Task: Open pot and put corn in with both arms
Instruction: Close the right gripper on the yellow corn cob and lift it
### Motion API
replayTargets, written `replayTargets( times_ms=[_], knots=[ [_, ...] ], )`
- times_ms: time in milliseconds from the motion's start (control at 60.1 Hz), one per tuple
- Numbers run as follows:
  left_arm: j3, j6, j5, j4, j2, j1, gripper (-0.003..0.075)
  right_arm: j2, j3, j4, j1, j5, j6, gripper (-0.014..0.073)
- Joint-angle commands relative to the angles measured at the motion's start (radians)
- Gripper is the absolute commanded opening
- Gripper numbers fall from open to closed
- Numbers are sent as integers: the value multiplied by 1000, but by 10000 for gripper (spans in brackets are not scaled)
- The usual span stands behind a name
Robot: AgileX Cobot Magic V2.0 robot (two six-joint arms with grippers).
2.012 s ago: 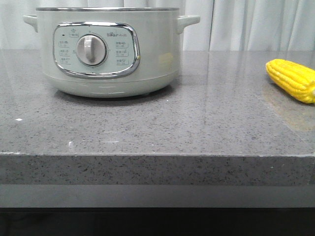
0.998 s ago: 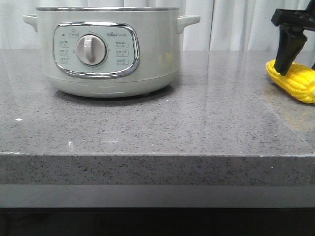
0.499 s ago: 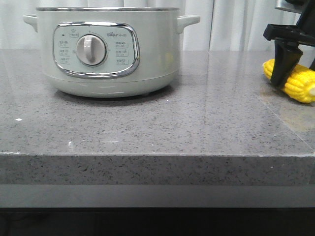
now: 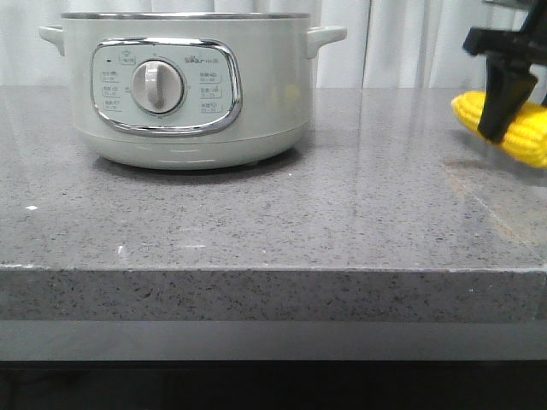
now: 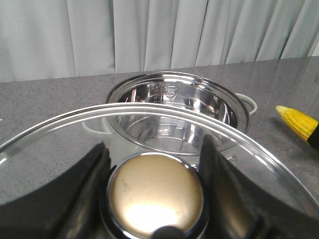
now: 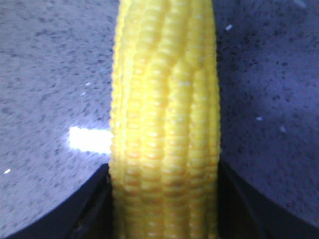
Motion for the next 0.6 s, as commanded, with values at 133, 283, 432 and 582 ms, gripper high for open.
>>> replayTargets(
  times_ms=[133, 283, 432, 582],
  knots=[
    [-41, -1, -148, -12, 0, 1, 221, -218, -34, 85, 8, 33, -13, 298],
    [-41, -1, -148, -12, 0, 1, 221, -347, -34, 126, 61, 52, -71, 298],
    [-41, -1, -148, -12, 0, 1, 221, -459, -34, 131, 117, 61, -91, 298],
    [-41, -1, -148, -12, 0, 1, 221, -548, -34, 132, 130, 41, -91, 298]
  ],
)
